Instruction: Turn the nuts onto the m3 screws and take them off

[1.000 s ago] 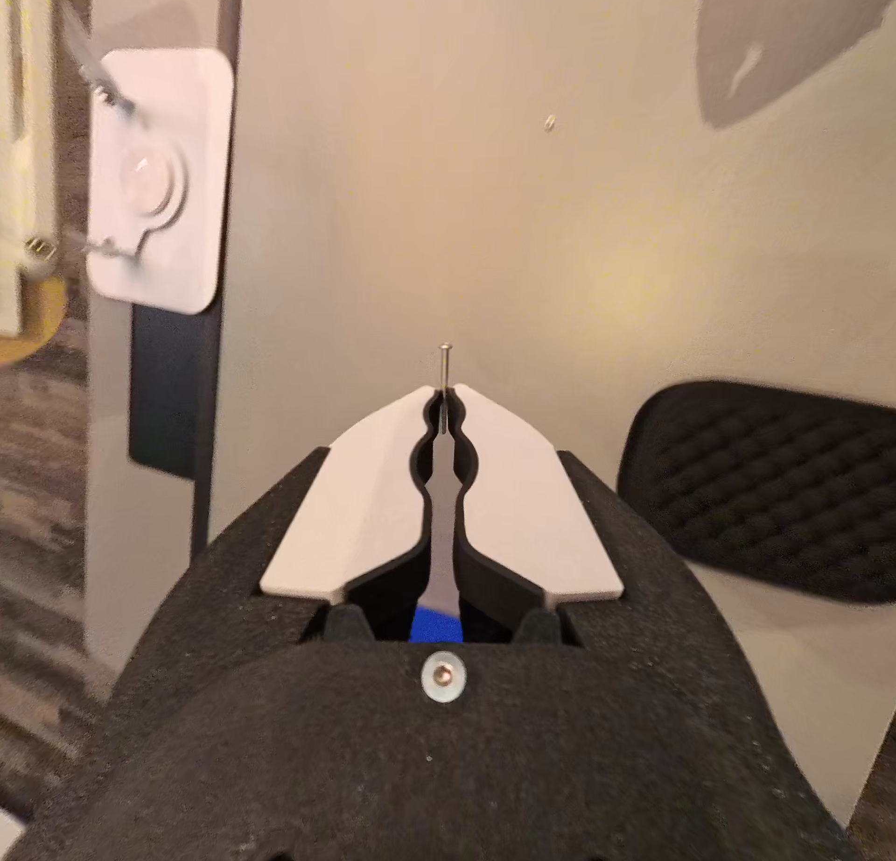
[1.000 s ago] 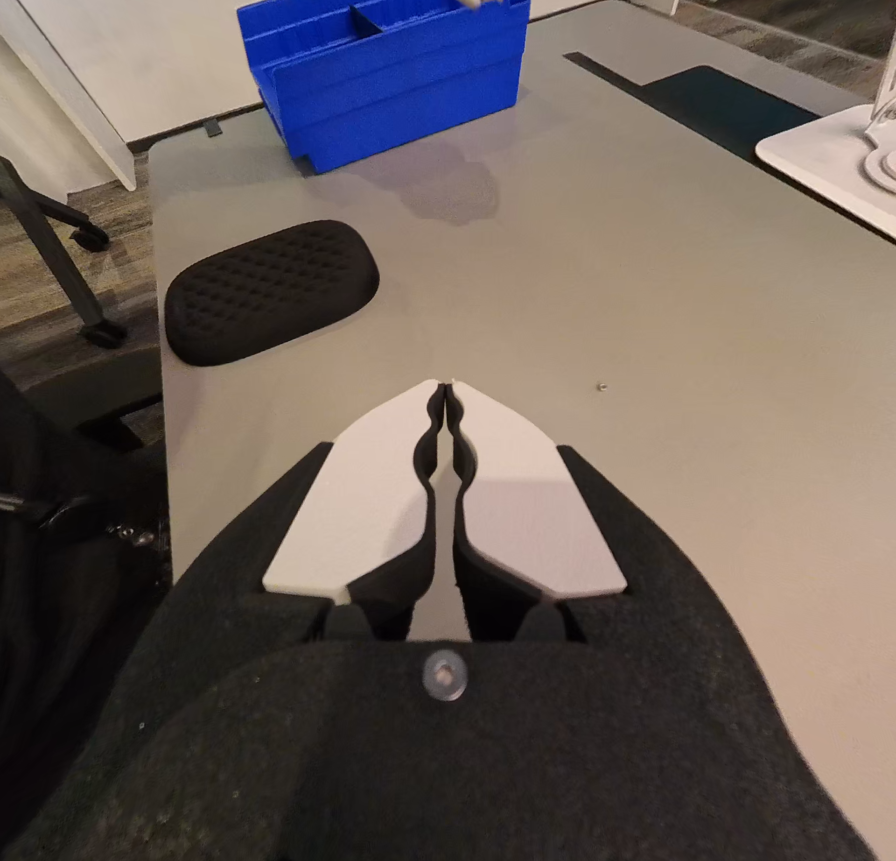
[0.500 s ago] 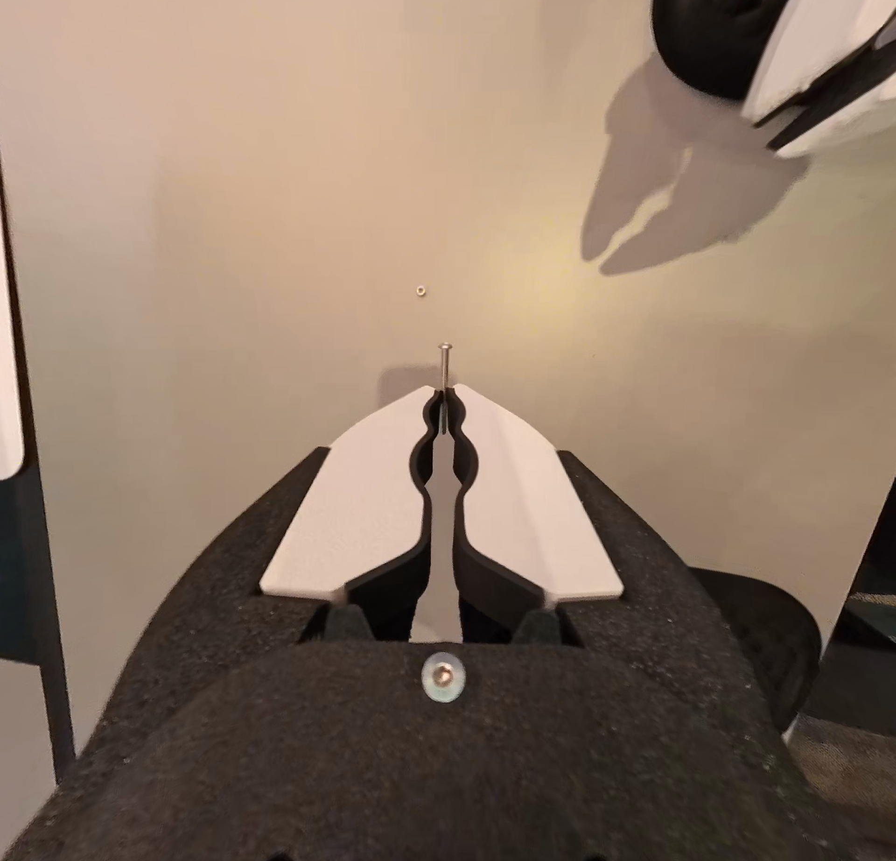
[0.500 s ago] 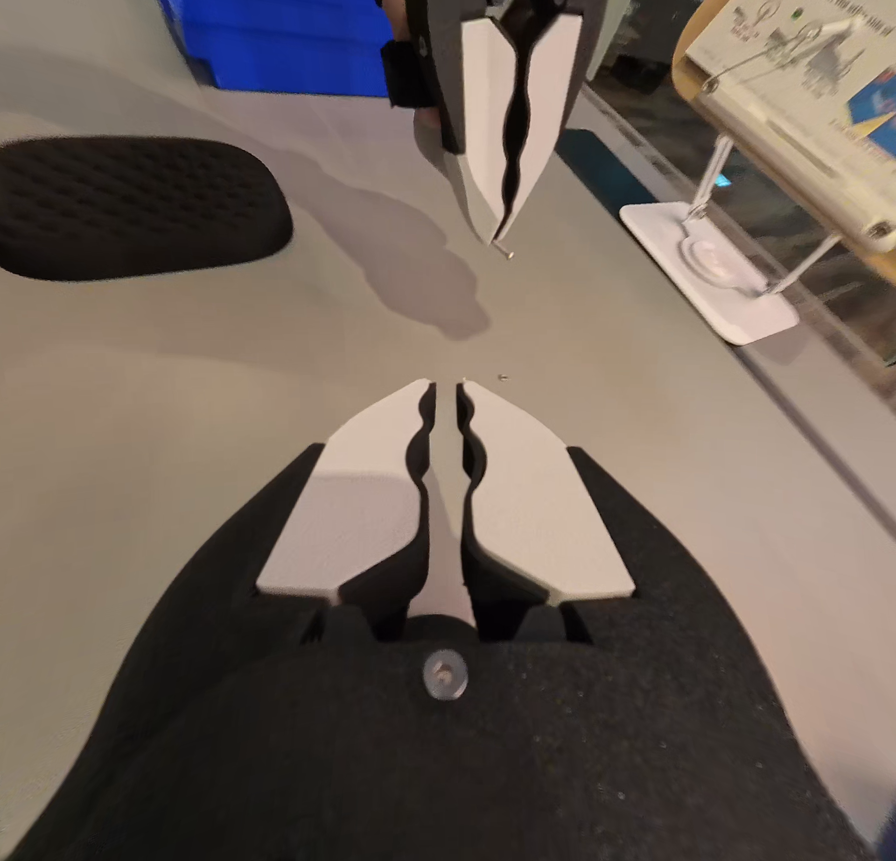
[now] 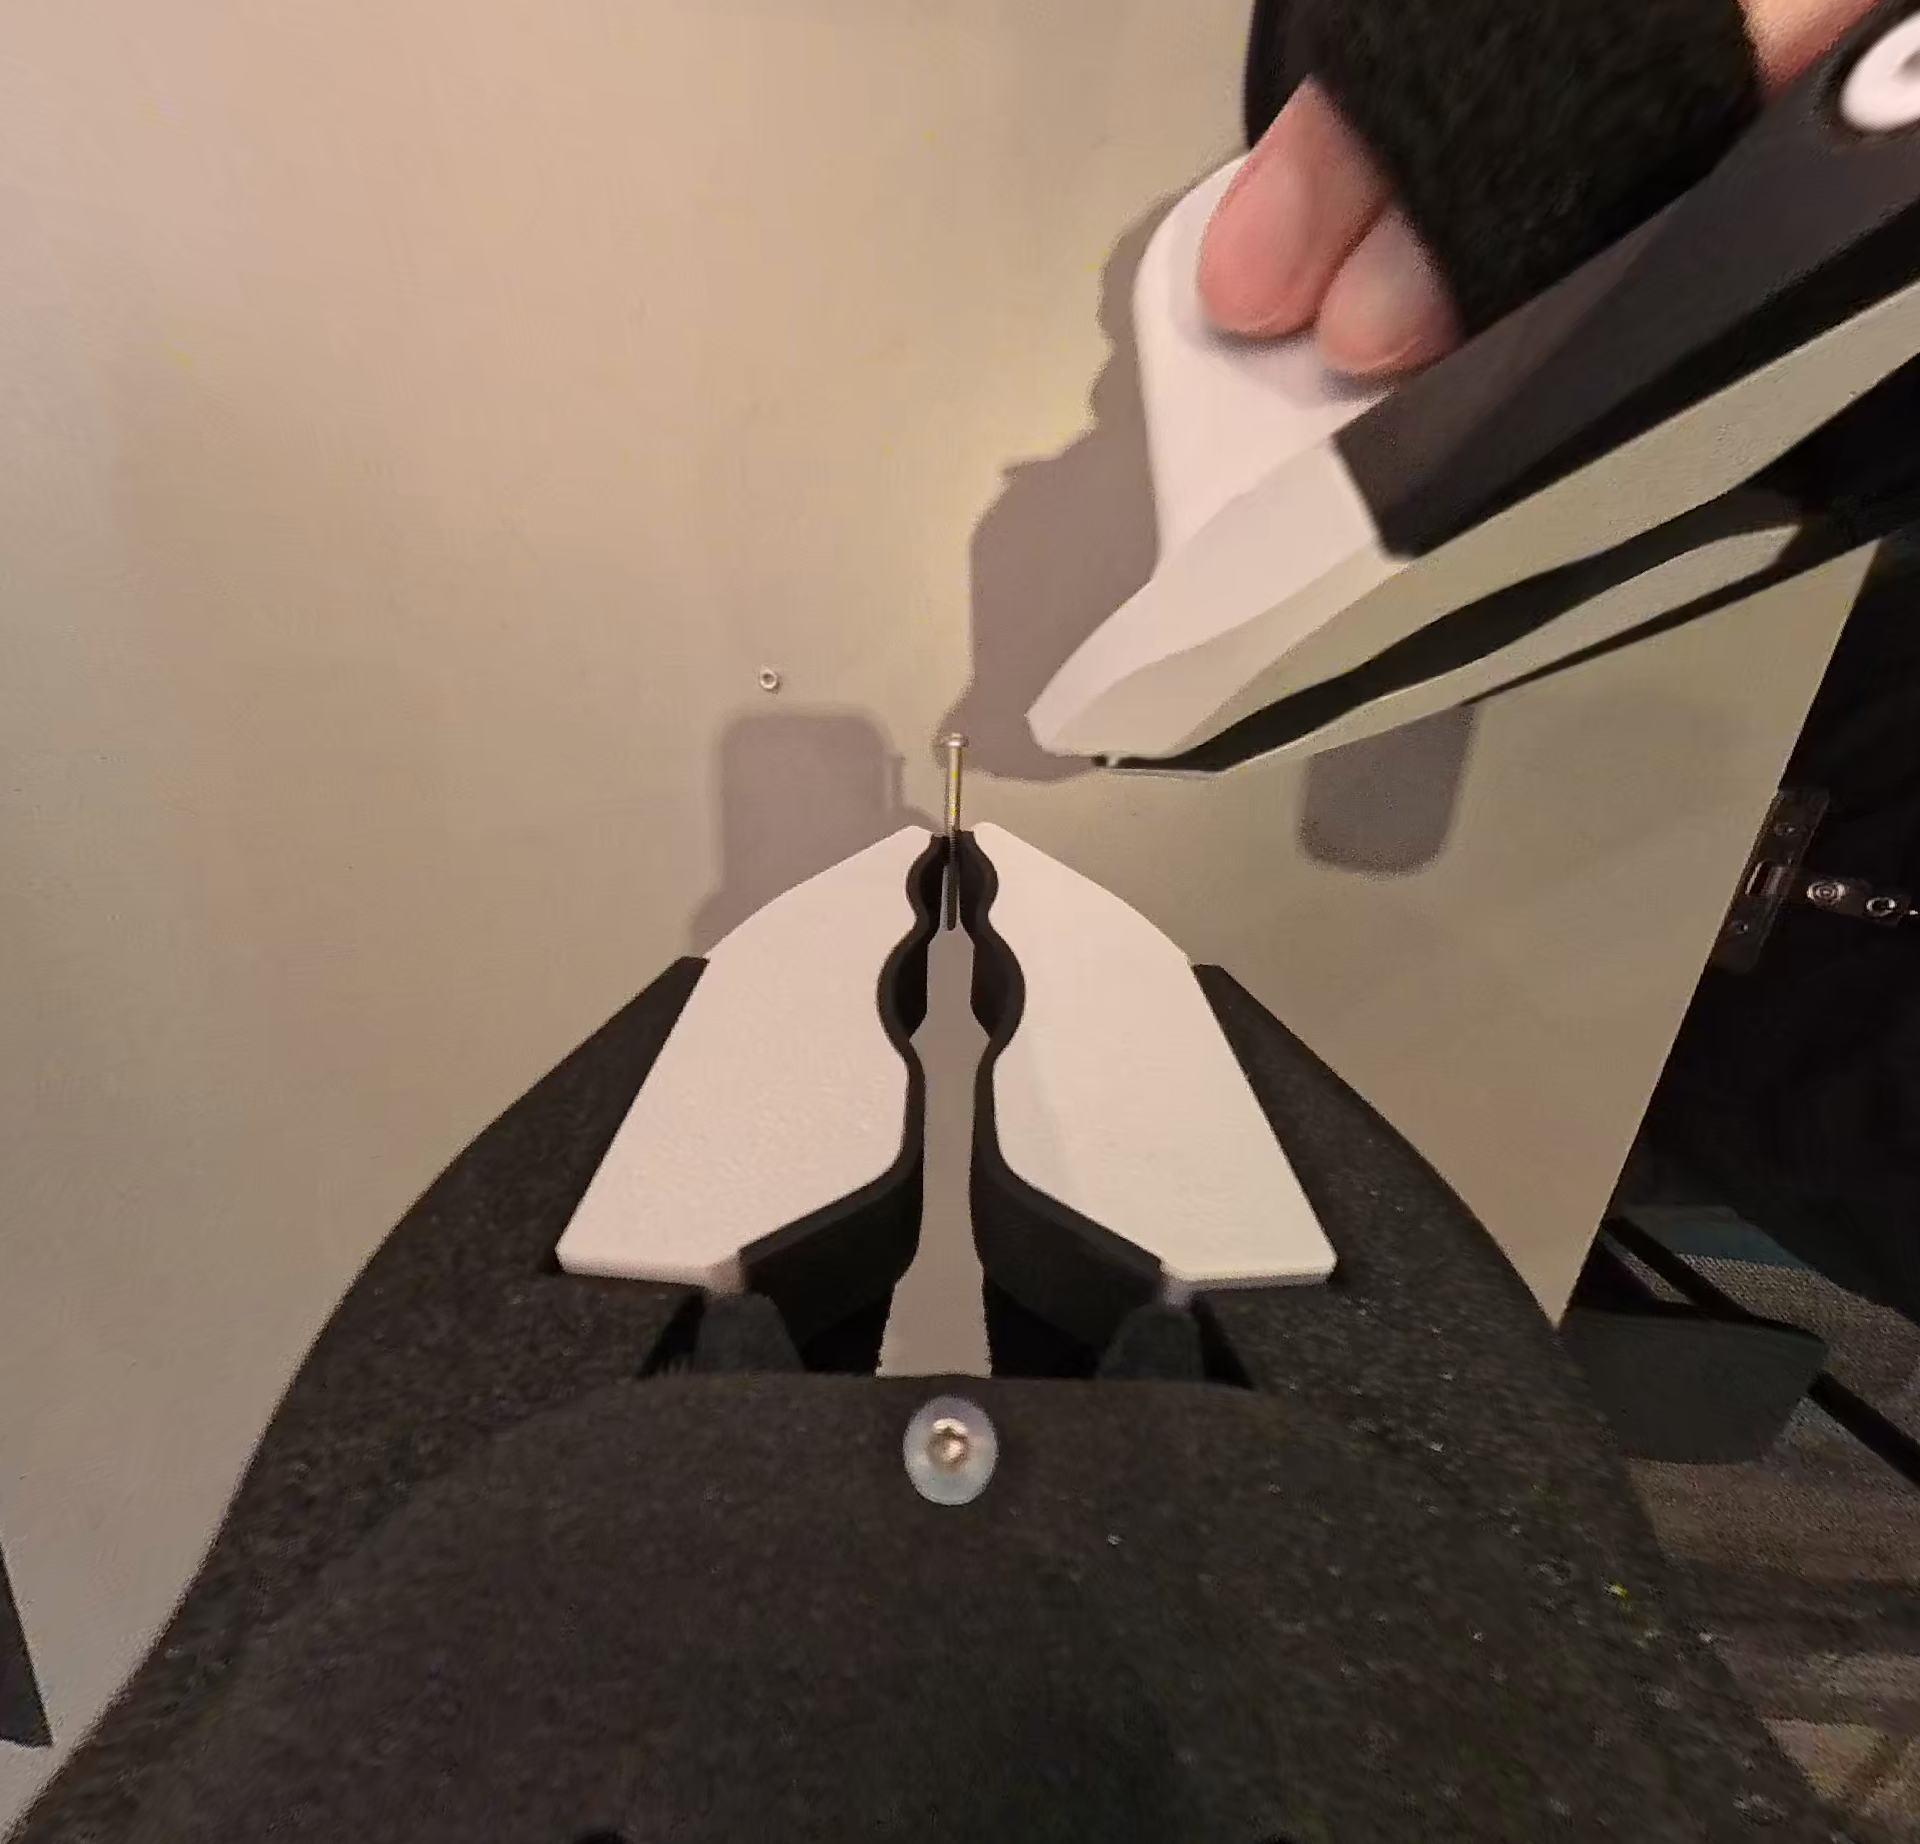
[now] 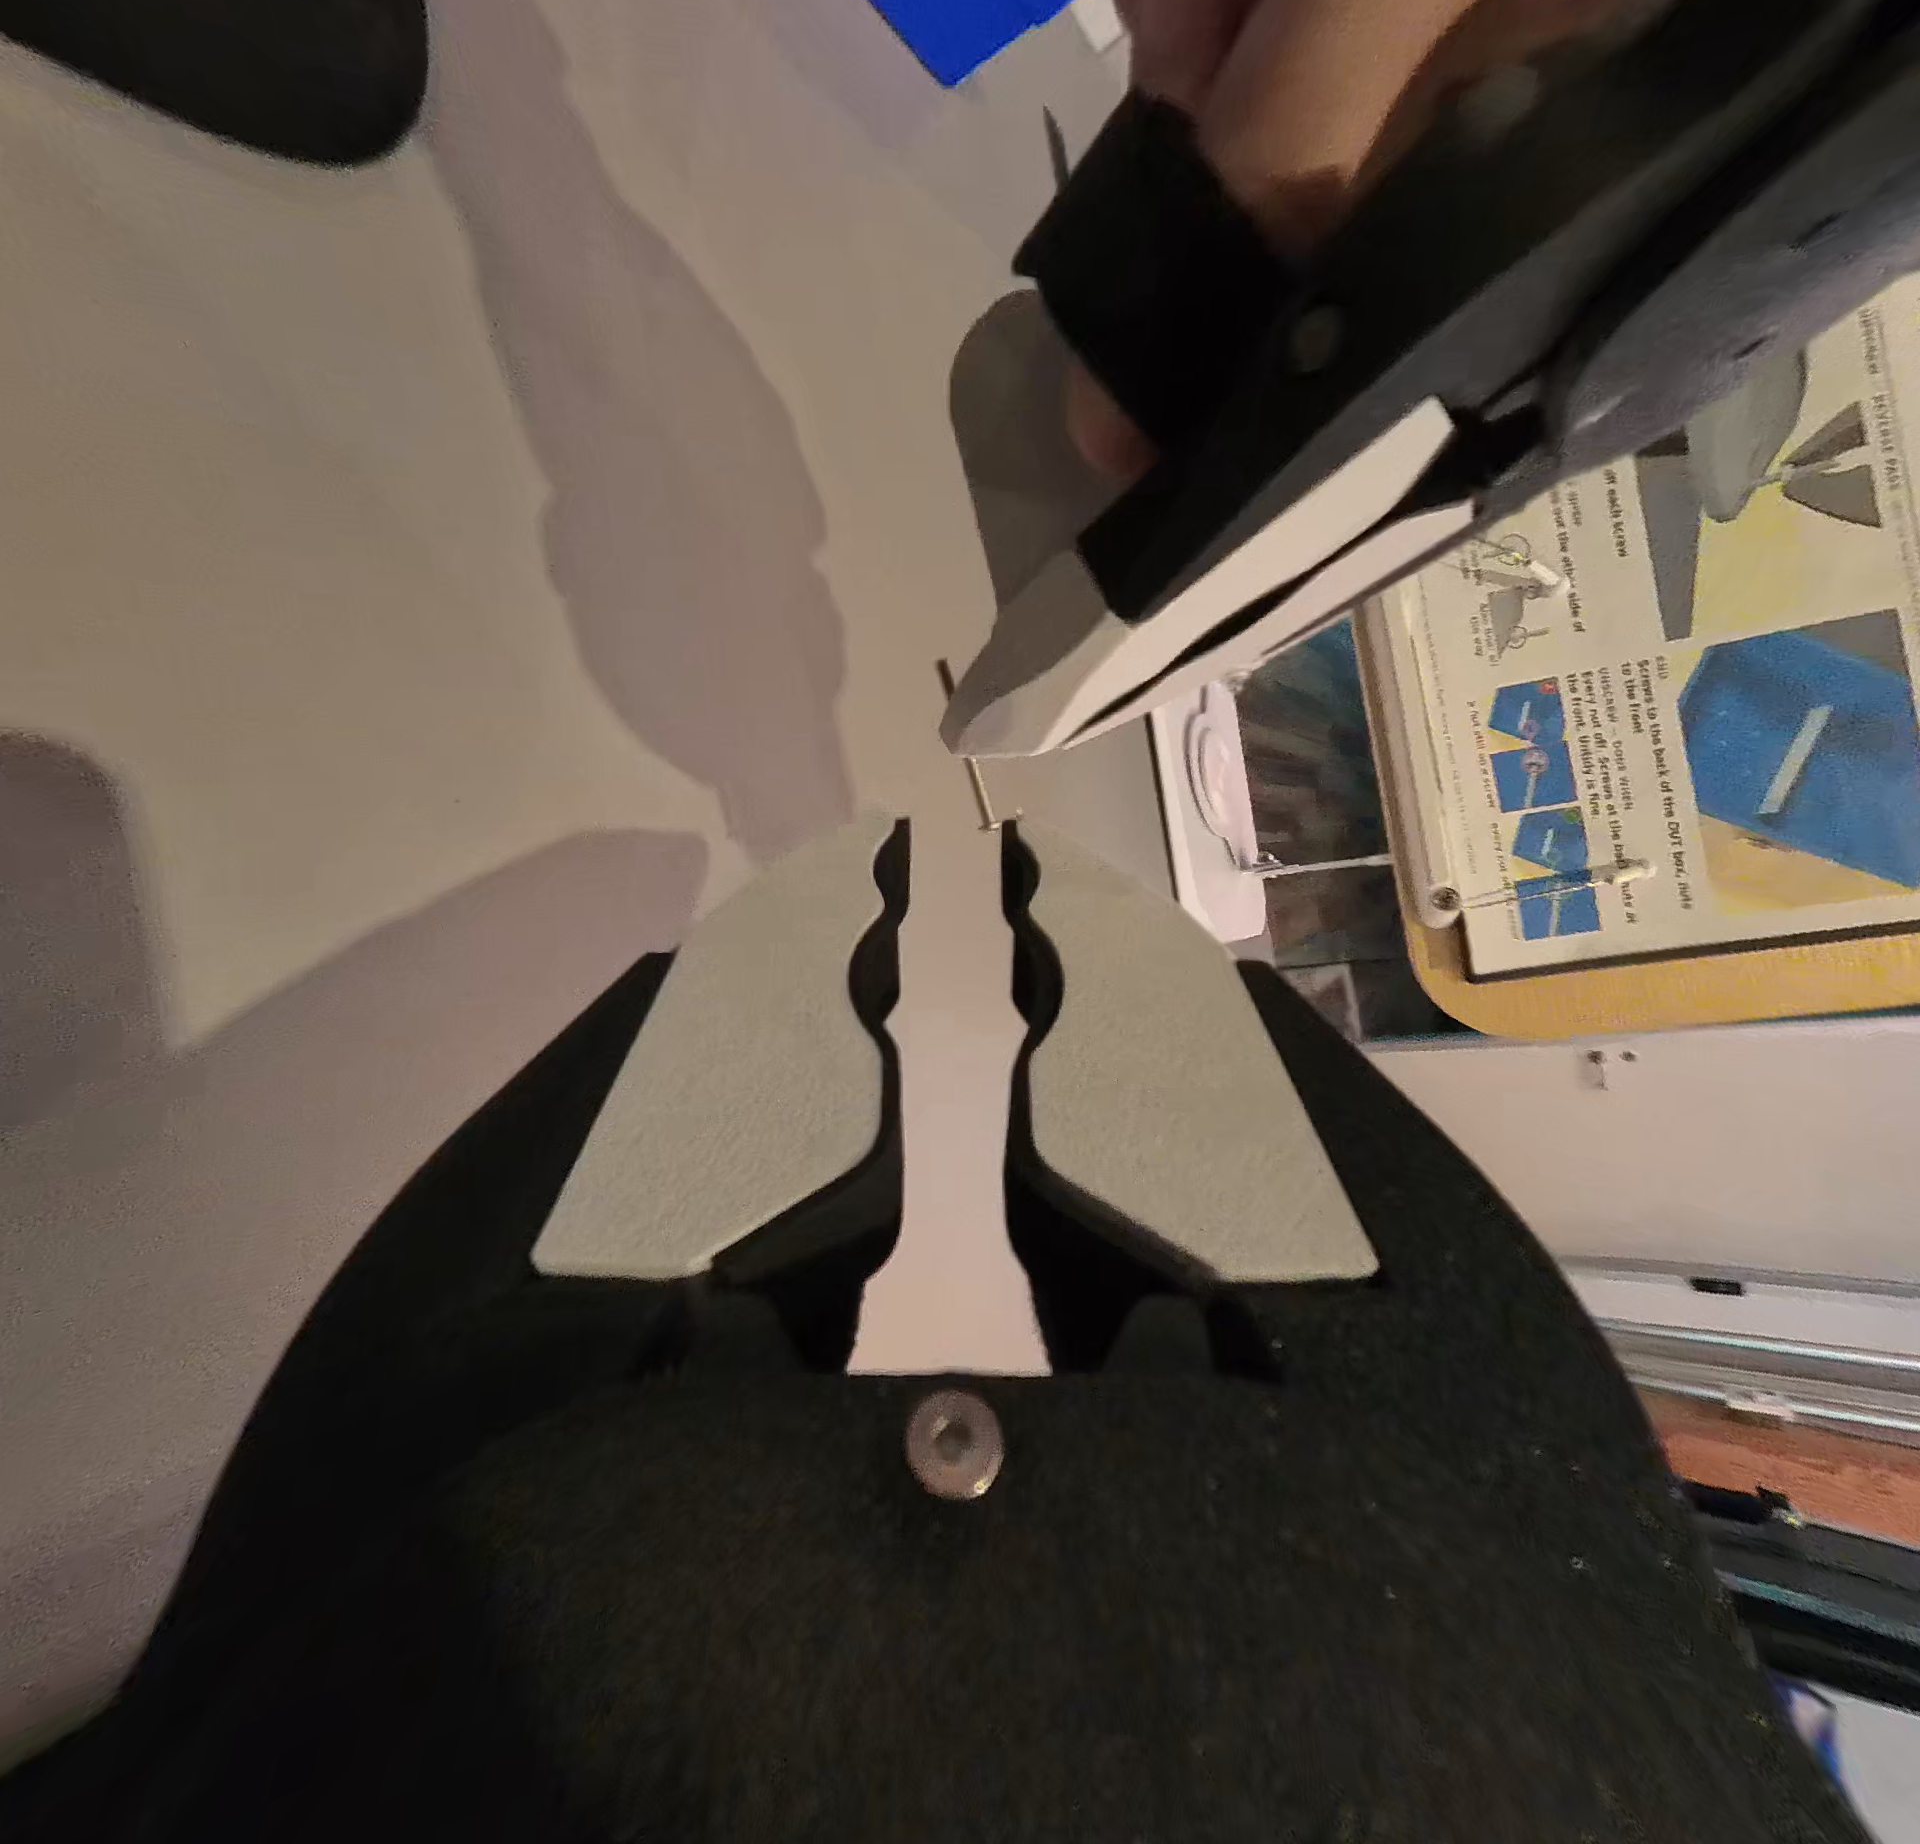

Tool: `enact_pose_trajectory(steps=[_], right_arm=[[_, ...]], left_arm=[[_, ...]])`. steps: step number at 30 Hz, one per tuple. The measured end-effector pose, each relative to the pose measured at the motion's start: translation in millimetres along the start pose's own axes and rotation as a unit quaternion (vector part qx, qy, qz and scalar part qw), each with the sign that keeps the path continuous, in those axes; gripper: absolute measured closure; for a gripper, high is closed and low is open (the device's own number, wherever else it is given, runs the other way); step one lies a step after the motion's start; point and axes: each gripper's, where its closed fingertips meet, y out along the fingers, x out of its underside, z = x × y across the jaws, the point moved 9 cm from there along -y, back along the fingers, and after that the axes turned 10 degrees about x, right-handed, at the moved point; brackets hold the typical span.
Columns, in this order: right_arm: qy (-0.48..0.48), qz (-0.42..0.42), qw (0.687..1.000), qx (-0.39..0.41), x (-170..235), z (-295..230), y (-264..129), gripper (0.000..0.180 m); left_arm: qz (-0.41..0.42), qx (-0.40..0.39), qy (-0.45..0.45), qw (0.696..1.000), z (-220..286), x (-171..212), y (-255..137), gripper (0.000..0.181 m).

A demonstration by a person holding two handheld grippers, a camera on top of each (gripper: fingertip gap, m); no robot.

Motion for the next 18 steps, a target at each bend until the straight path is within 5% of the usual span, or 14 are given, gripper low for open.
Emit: enact_pose_trajectory(steps=[18], right_arm=[[-0.055, -0.020, 0.998, 0.015, 4.1, -3.6, 16.9, 0.178]], left_arm=[[0.021, 0.031, -0.005, 0.999, 3.8, -5.6, 0.1, 0.179]])
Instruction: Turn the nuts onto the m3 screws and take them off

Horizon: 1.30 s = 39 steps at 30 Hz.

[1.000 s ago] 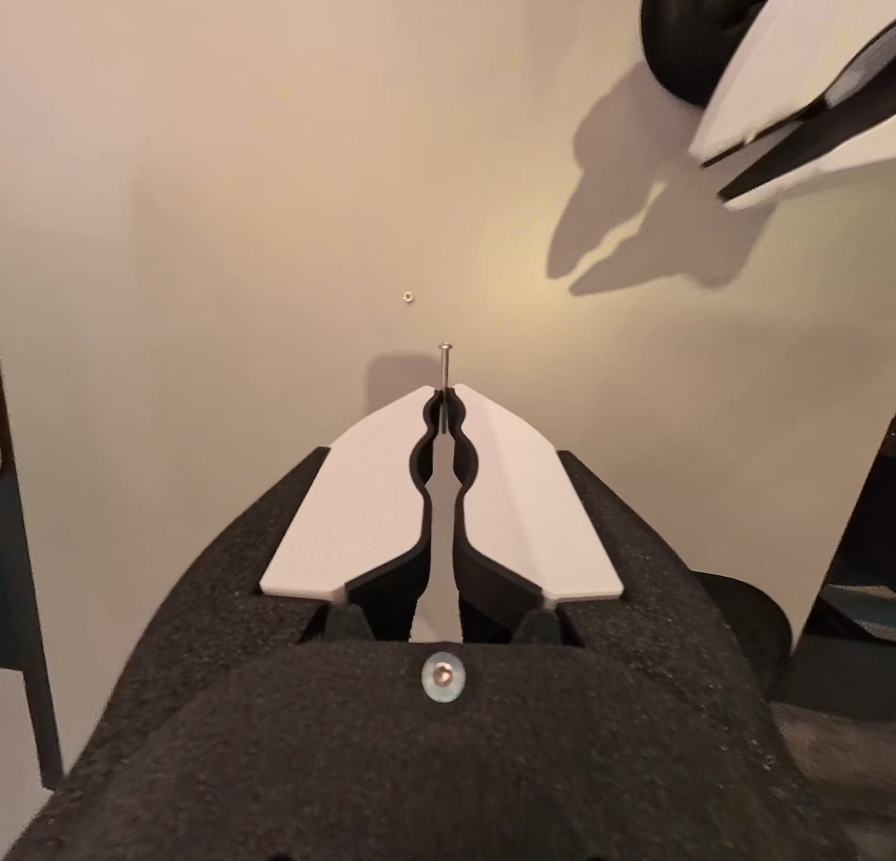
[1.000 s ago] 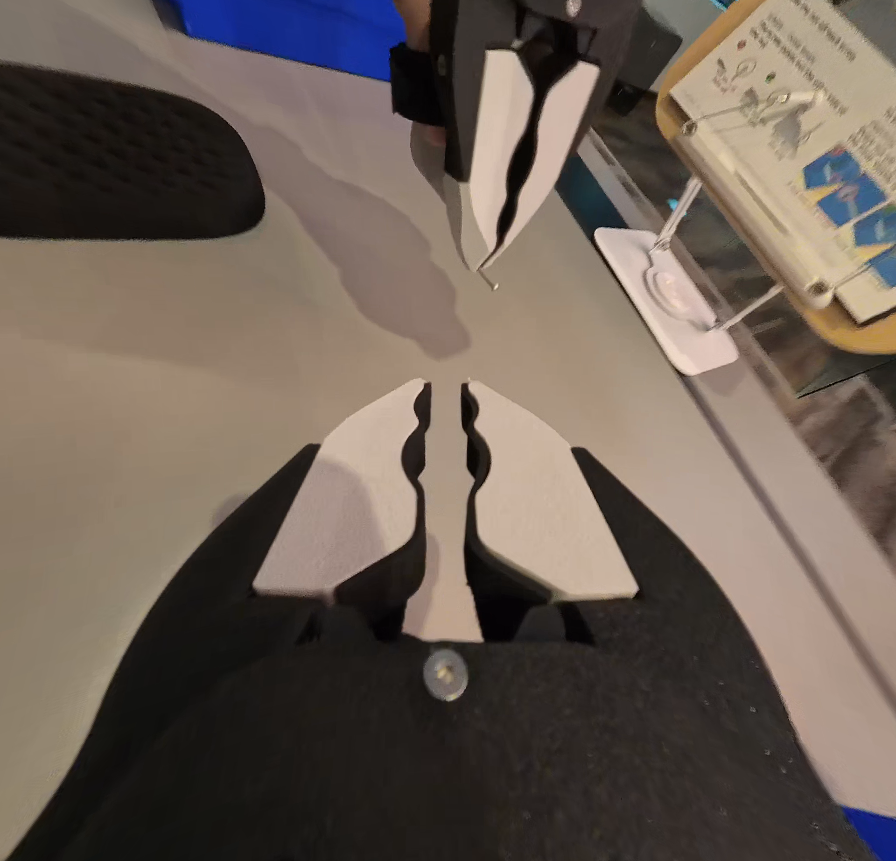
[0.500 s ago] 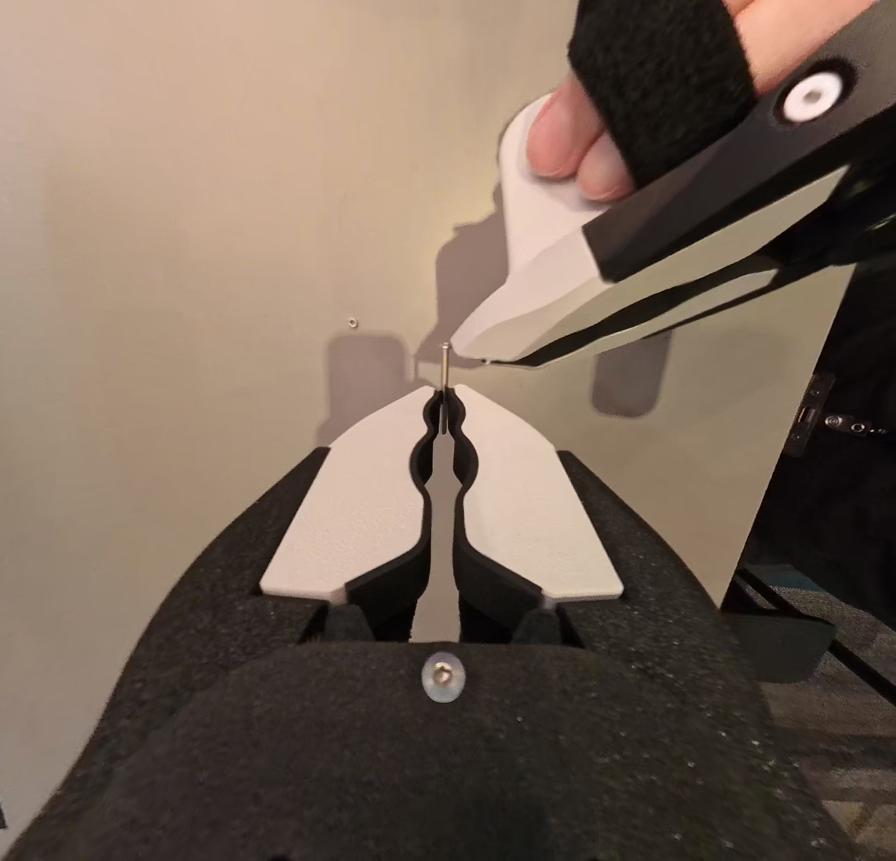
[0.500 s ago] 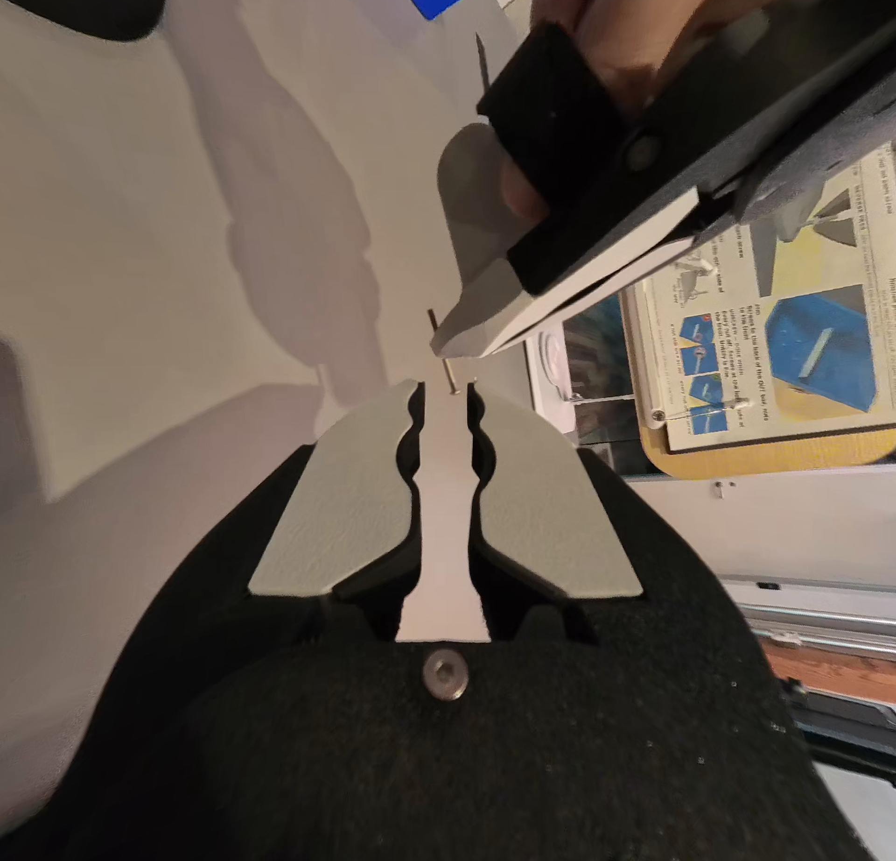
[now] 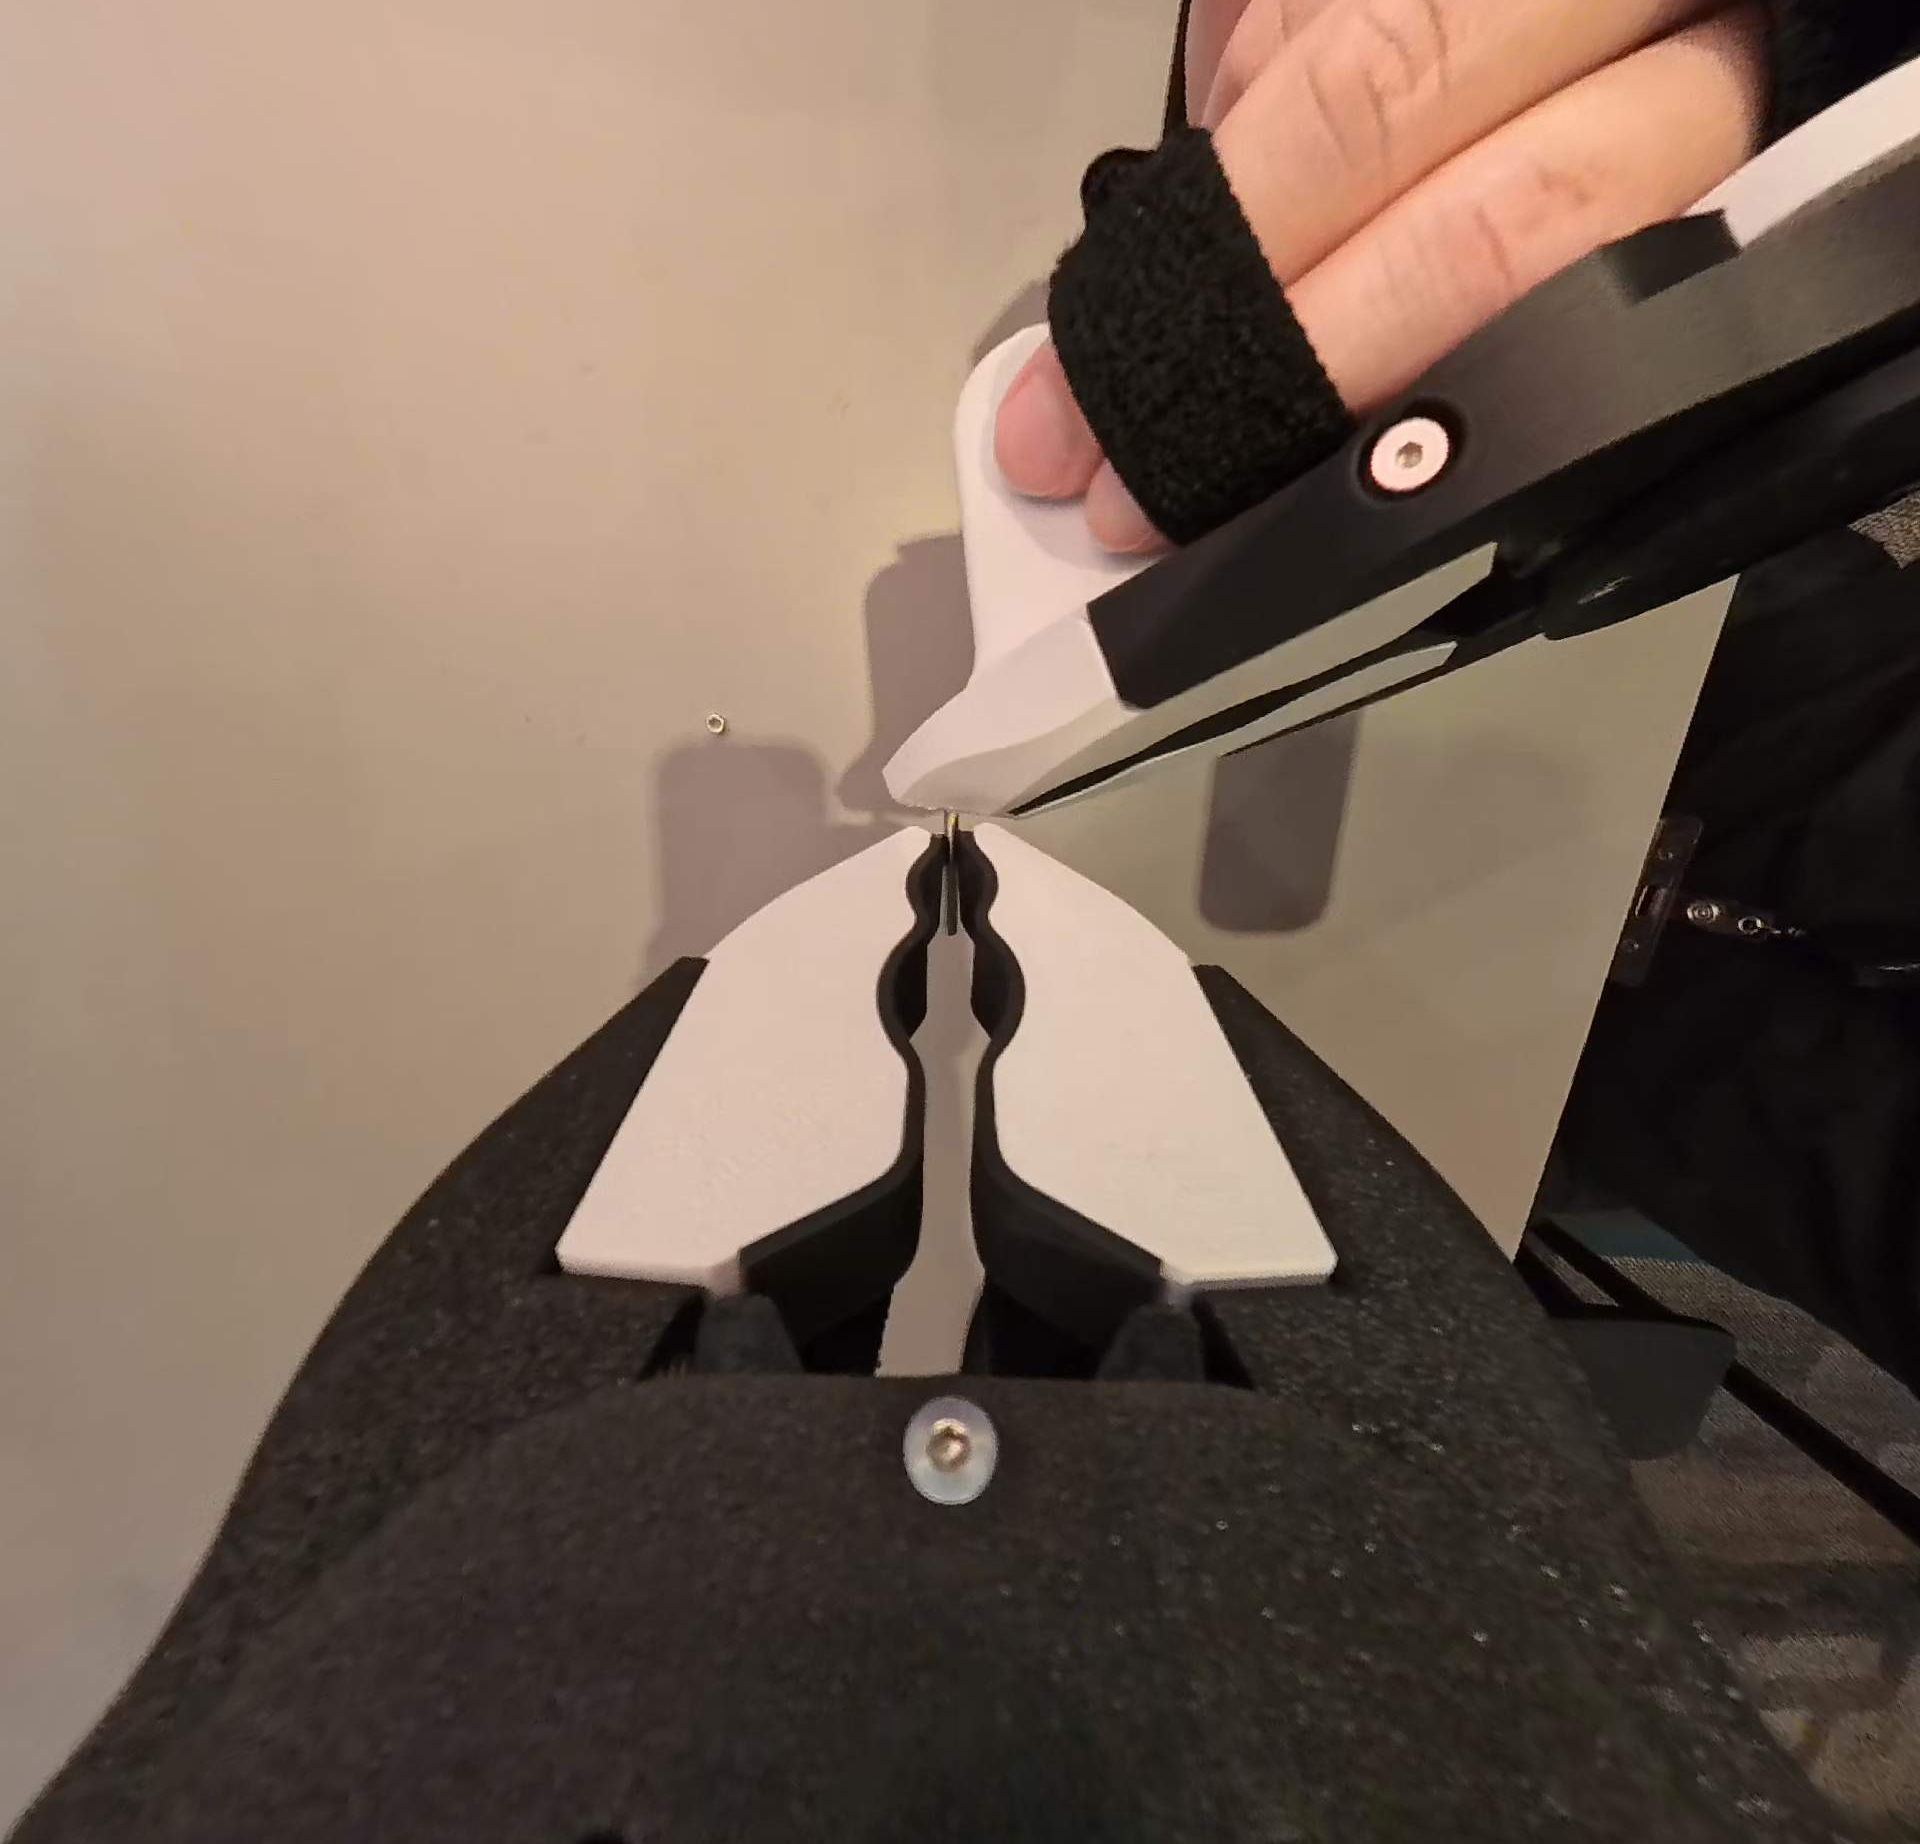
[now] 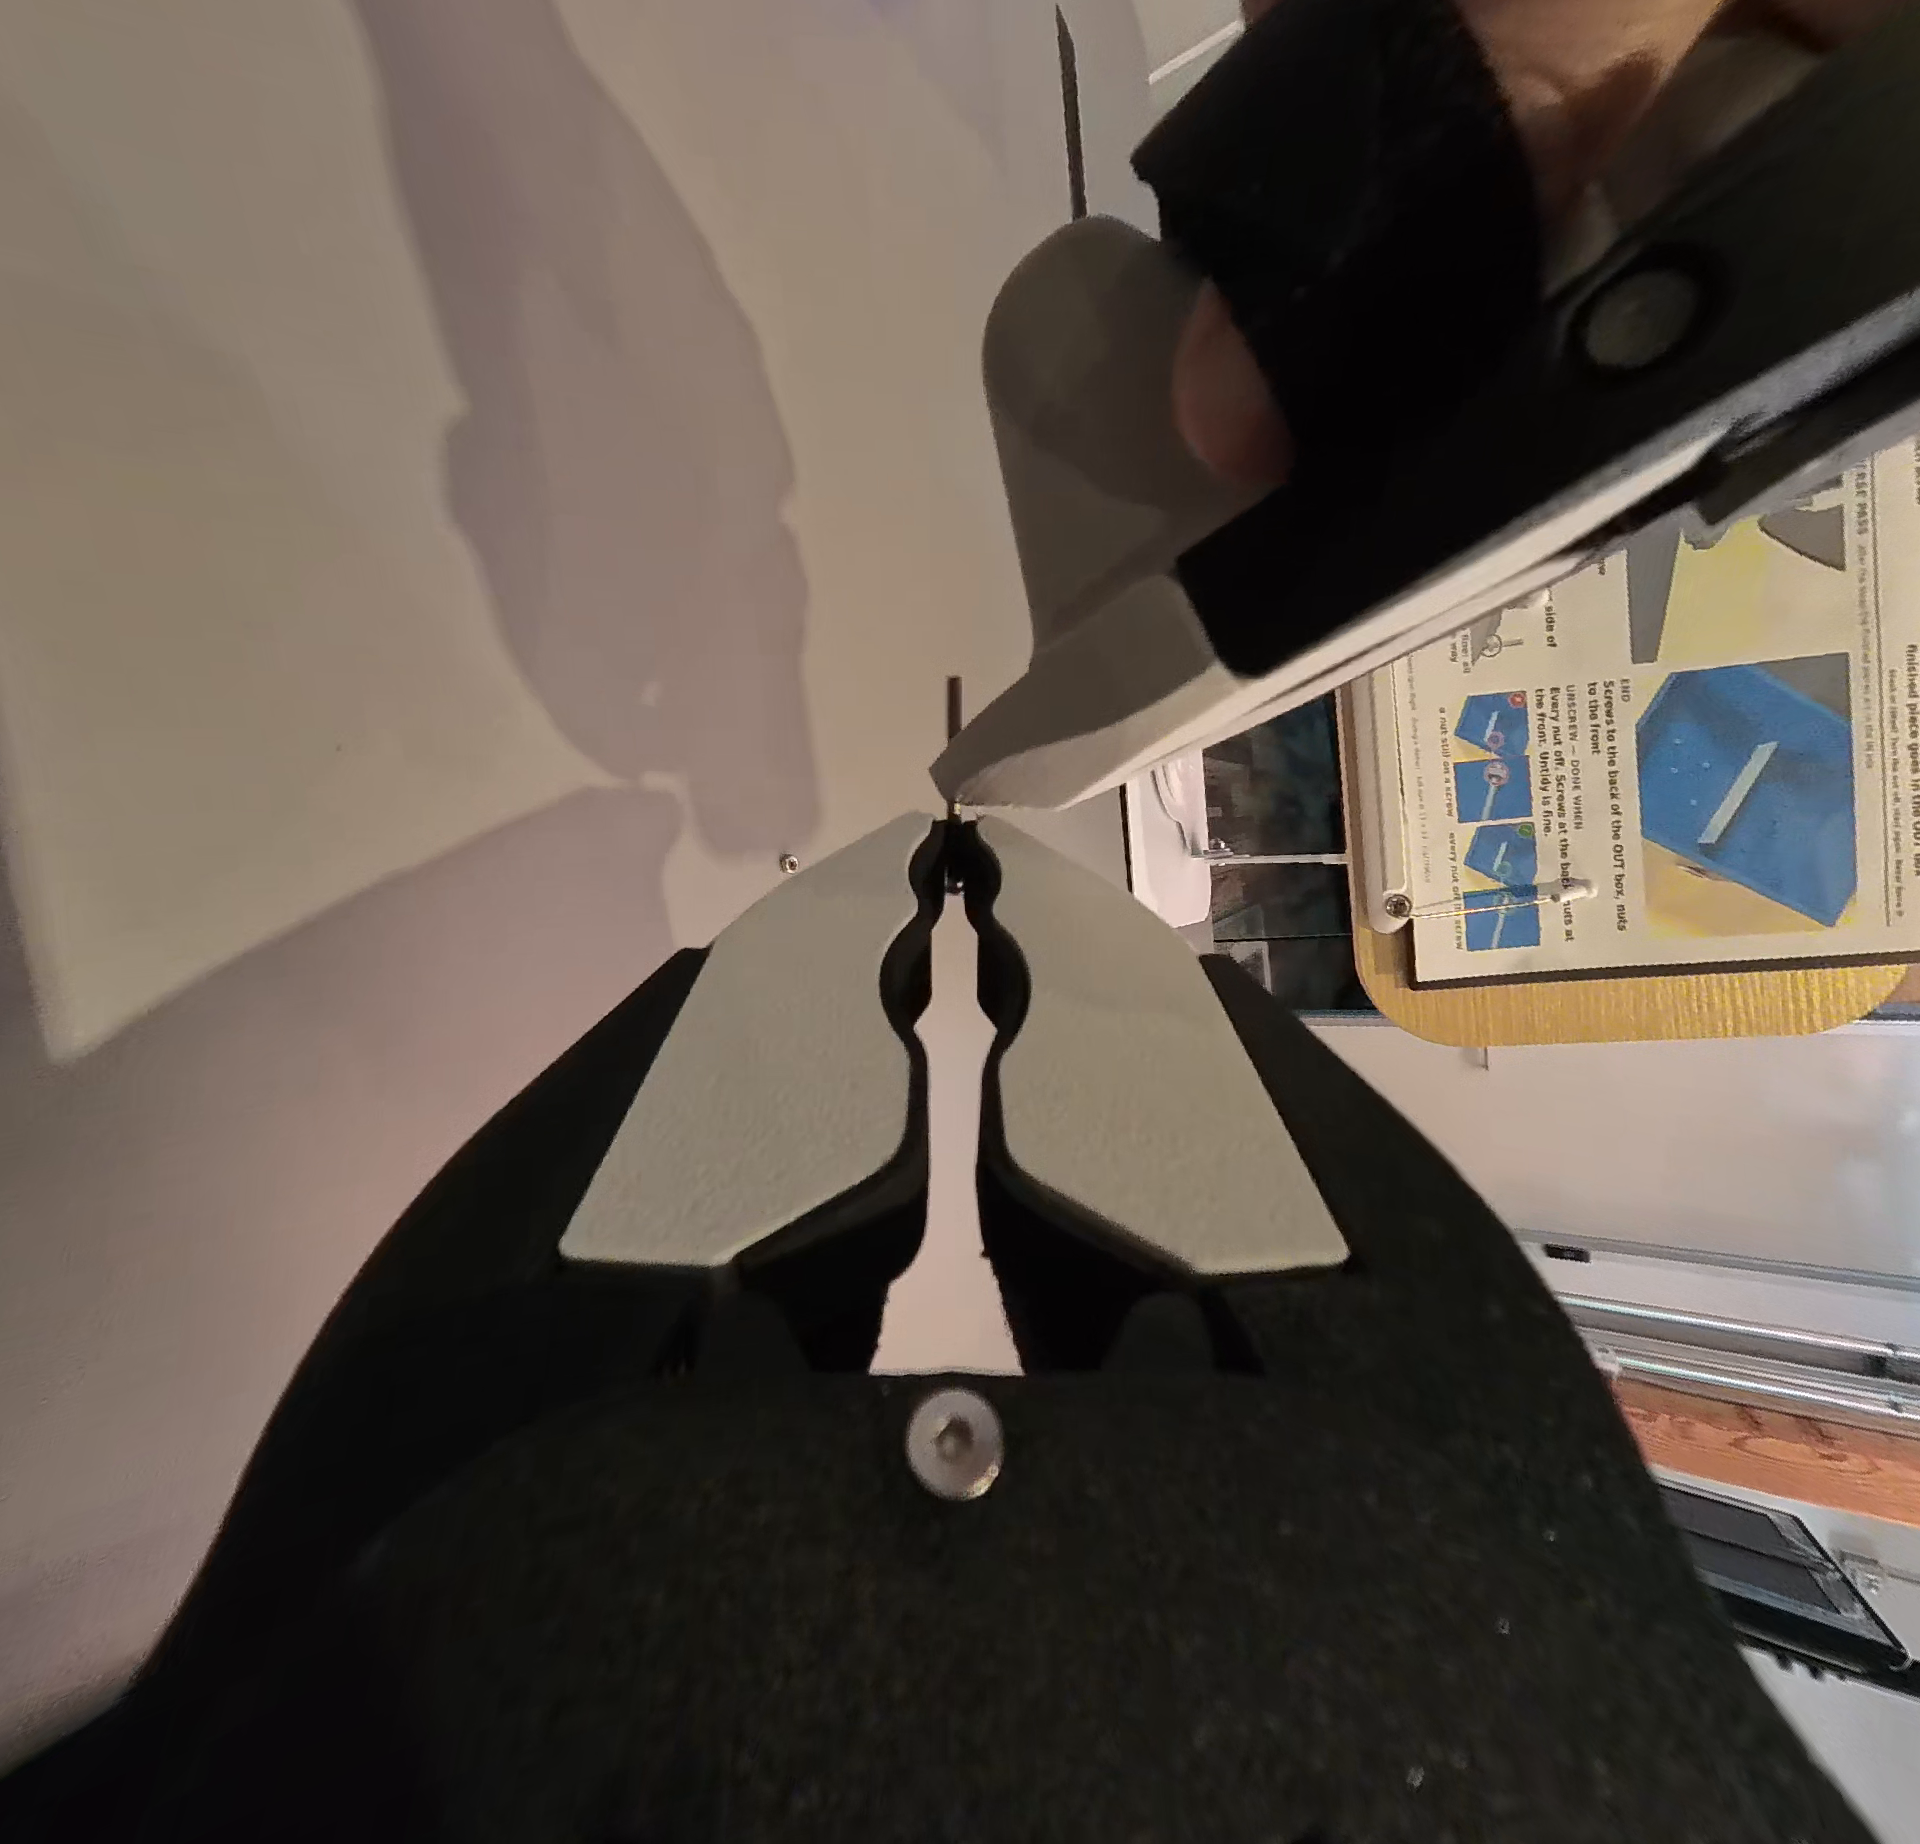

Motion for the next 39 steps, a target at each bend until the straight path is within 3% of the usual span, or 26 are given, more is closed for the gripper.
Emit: enact_pose_trajectory(steps=[4, 8, 12, 14, 18, 21, 24, 28, 39], right_arm=[[0.026, -0.001, 1.000, -0.003, 3.5, 2.1, -1.2, 0.178], [0.063, -0.003, 0.998, -0.006, 10.4, 3.5, -2.1, 0.178], [0.163, 0.019, 0.986, -0.021, 18.5, 8.5, -6.3, 0.178], [0.253, 0.050, 0.966, -0.037, 22.7, 15.1, -9.5, 0.178], [0.429, 0.125, 0.890, -0.090, 29.8, 33.2, -16.3, 0.178], [0.498, 0.178, 0.842, -0.109, 32.1, 46.2, -22.5, 0.178], [0.527, 0.213, 0.814, -0.123, 29.8, 54.7, -28.0, 0.178], [0.548, 0.242, 0.787, -0.145, 25.9, 59.5, -31.8, 0.178], [0.546, 0.262, 0.781, -0.148, 22.6, 60.4, -37.5, 0.178]], left_arm=[[0.021, -0.011, 0.009, 1.000, 0.4, -1.0, -2.9, 0.176], [0.063, -0.033, 0.021, 0.997, -1.5, -2.1, -14.6, 0.160], [0.175, -0.056, 0.050, 0.982, 0.8, 1.4, -40.8, 0.151], [0.248, -0.067, 0.058, 0.965, 2.8, 7.7, -53.7, 0.151], [0.399, -0.051, 0.045, 0.914, 12.1, 25.7, -65.1, 0.156], [0.493, -0.047, 0.048, 0.867, 21.0, 37.2, -63.6, 0.159], [0.555, -0.033, 0.059, 0.829, 31.3, 41.2, -56.5, 0.160], [0.570, -0.023, 0.080, 0.818, 40.3, 34.2, -47.0, 0.162], [0.566, 0.005, 0.076, 0.821, 40.2, 19.3, -30.7, 0.162]])
